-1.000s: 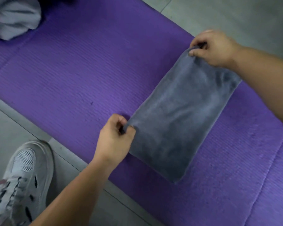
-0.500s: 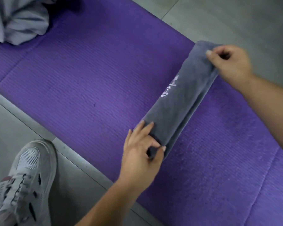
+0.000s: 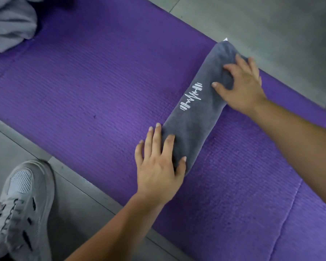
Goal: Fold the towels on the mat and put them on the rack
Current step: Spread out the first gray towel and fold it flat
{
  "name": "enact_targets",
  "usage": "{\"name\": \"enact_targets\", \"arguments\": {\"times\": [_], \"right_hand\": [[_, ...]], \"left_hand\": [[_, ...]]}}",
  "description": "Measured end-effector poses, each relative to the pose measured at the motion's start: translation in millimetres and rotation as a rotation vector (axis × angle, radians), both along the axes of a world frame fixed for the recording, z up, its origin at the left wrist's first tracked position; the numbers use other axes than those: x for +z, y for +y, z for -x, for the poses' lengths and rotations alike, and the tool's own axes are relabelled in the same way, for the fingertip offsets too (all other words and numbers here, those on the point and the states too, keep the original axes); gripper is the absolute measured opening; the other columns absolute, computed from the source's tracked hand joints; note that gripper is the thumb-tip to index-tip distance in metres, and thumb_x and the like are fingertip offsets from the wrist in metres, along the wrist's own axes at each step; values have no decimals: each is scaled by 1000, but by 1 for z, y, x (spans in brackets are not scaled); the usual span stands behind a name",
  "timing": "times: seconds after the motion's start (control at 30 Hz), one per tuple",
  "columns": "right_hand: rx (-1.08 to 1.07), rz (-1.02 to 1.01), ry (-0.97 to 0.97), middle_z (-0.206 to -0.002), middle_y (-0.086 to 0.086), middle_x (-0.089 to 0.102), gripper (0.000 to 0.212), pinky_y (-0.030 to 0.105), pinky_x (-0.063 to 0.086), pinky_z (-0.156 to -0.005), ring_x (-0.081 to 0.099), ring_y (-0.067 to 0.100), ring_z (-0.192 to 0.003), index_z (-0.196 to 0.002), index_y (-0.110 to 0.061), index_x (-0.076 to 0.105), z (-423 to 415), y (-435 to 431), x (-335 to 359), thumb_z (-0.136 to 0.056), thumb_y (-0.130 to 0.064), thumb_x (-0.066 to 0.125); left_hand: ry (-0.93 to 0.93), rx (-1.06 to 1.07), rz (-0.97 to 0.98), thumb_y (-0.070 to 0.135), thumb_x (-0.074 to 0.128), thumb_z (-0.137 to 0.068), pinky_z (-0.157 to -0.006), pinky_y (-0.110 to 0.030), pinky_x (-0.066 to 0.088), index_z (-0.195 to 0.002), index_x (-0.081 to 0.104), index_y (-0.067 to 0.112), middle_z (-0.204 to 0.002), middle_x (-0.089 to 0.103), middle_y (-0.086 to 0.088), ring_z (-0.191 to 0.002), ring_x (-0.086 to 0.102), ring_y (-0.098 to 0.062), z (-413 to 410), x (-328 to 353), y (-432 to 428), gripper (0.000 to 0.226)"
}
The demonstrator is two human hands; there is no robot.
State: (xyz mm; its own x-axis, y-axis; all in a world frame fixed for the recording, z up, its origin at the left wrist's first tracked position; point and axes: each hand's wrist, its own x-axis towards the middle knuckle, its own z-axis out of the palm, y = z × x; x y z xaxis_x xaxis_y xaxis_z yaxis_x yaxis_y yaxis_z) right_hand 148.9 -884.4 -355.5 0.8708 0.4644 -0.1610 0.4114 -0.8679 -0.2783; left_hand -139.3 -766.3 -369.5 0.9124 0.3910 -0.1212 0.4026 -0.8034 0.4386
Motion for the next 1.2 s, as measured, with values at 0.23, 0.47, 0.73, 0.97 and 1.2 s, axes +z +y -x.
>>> {"name": "enact_targets", "arguments": {"times": [0.23, 0.47, 0.73, 0.97, 1.2], "right_hand": [[378, 129, -3, -170, 0, -1, 69, 52, -5, -124, -14, 27, -155, -158, -32, 24, 34, 37, -21, -97, -65, 29], [443, 261, -52, -170, -2, -8, 77, 51, -10, -124, -16, 21, -155, -161, -32, 6, 3, 31, -29, -95, -71, 9], [182, 277, -25, -169, 1, -12, 79, 54, -3, -124, -11, 34, -154, -160, -35, 2, -58, 40, -28, -93, -76, 16], [155, 316, -9, -169, 2, -9, 78, 53, 1, -124, -4, 31, -155, -159, -37, -3, -69, 46, -33, -93, -76, 10], [-30, -81, -15, -164, 4, 25, 74, 47, 13, -124, 20, 27, -151, -157, -24, 26, -28, 33, -11, -94, -56, 46]], "left_hand": [[237, -37, 30, 69, 33, -93, -124, -52, -10, -160, 7, 24, -169, -10, -15, -155, -16, -27, -26, 5, -1, 85], [163, -131, -121, 65, 33, -100, -123, -59, 10, -162, 14, 15, -169, 1, -18, -157, -1, -33, -28, -19, -8, 82], [193, -99, -158, 74, 36, -94, -120, -63, 16, -162, 17, 18, -170, 4, -14, -156, 6, -33, -20, -21, -13, 90], [241, -78, -151, 75, 38, -91, -118, -67, 15, -162, 16, 21, -170, 5, -11, -156, 10, -33, -19, -20, -13, 92], [54, -1, 29, 60, 47, -91, -110, -48, 33, -119, 56, 18, -135, 53, -7, -126, 49, -29, -51, 9, 13, 52]]}}
